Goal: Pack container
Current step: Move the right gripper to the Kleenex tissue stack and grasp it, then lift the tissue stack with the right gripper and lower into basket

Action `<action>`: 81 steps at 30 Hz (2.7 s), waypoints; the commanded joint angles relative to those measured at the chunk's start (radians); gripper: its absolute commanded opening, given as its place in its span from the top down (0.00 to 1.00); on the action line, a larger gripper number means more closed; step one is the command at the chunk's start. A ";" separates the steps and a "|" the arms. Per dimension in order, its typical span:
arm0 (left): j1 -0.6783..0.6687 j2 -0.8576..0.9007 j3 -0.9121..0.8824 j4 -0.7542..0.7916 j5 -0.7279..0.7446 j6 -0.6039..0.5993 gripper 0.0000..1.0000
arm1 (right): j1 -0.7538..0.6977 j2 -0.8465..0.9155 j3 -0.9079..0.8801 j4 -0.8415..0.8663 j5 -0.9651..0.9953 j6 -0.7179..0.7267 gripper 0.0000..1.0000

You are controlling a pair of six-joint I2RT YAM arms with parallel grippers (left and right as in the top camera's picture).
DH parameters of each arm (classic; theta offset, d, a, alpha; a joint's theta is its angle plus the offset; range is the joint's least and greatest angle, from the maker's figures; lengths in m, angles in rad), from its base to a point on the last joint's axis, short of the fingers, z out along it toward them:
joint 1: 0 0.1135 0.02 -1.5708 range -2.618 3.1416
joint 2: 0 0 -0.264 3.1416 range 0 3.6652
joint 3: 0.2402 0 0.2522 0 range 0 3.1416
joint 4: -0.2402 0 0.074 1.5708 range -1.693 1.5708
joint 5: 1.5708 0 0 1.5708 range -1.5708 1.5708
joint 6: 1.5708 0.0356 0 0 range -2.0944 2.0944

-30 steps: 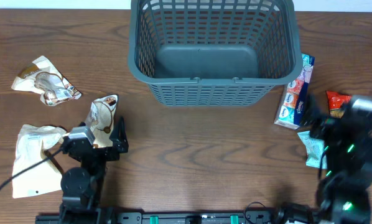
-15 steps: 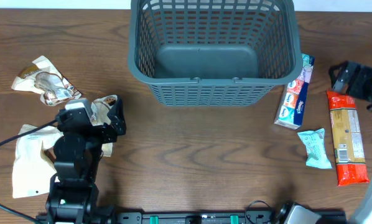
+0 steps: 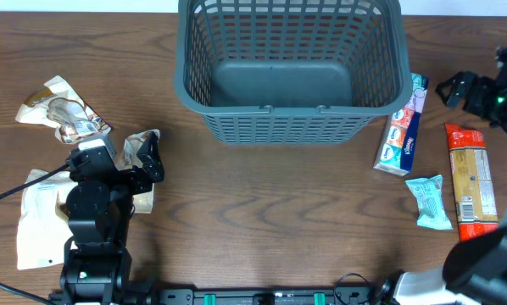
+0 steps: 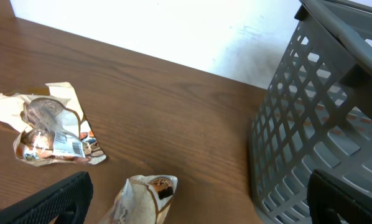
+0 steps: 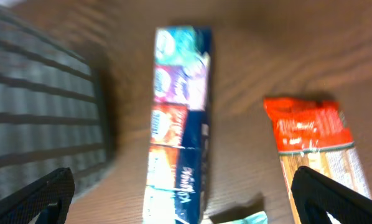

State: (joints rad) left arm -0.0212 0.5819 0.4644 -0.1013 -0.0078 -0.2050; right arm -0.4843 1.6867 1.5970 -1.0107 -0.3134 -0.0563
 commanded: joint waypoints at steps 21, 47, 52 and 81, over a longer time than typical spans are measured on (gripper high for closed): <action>0.005 -0.002 0.026 -0.002 -0.012 0.016 0.01 | 0.200 0.177 0.013 0.090 0.221 0.100 0.01; 0.005 -0.002 0.026 -0.002 -0.011 0.016 0.01 | 0.204 0.474 0.012 0.140 0.220 0.109 0.01; 0.005 -0.002 0.026 -0.002 -0.011 0.016 0.01 | 0.204 0.475 0.010 0.153 0.220 0.109 0.06; 0.005 -0.002 0.026 0.002 -0.003 0.016 0.01 | 0.198 0.453 0.089 0.126 0.178 0.108 0.99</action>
State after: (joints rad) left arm -0.0212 0.5819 0.4644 -0.1036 -0.0074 -0.2054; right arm -0.2886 2.1426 1.6264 -0.8700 -0.1116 0.0494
